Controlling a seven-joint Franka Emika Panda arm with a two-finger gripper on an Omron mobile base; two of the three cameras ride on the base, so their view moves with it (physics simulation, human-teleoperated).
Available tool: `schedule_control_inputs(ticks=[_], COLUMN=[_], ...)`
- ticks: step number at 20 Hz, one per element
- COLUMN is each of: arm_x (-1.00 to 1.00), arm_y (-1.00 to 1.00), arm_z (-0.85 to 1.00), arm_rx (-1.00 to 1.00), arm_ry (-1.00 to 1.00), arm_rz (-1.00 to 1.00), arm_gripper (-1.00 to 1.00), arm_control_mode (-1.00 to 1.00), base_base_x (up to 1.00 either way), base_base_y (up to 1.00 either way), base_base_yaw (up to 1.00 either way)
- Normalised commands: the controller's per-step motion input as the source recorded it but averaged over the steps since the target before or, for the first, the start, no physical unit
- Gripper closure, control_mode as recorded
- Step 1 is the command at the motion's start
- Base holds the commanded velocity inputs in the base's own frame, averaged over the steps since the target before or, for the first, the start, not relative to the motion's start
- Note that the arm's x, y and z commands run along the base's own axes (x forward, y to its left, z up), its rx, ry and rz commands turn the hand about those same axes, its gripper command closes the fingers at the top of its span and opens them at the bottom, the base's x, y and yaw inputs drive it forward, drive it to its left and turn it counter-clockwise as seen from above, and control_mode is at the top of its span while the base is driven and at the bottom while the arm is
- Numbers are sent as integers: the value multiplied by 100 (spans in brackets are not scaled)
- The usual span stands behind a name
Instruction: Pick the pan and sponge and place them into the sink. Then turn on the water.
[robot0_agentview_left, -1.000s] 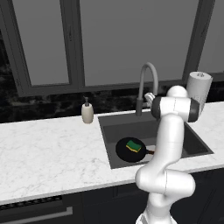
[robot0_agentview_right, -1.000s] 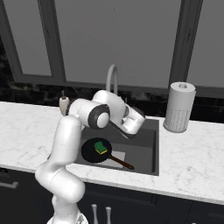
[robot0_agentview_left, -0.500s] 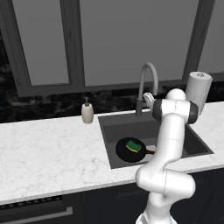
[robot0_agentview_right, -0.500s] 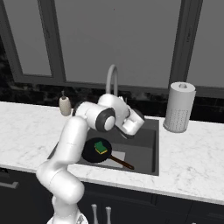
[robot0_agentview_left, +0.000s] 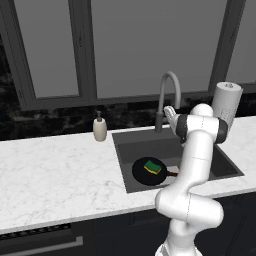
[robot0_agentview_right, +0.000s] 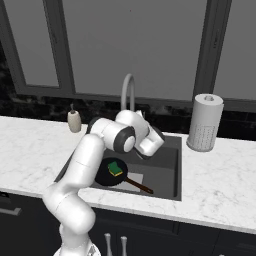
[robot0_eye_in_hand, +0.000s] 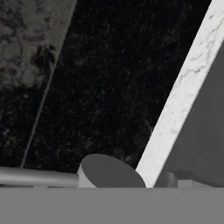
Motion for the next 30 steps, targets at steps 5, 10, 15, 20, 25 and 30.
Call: schedule_control_inputs(ticks=[5,10,15,20,25,30], arm_x=[40,61,66,61,37,22], arm_y=[-100,-100,-100,-100,-100,-100], arm_z=[2,12,13,1,0,0], arm_rx=[41,39,37,47,65,77], arm_ry=[0,0,1,13,17,2], arm_rz=[27,25,25,12,3,2], arm_gripper=[-100,-100,-100,-100,-100,-100], arm_control_mode=[-100,-100,-100,-100,-100,-100], base_base_x=[0,0,0,0,0,0], base_base_y=[0,0,0,0,0,0], base_base_yaw=[0,0,0,0,0,0])
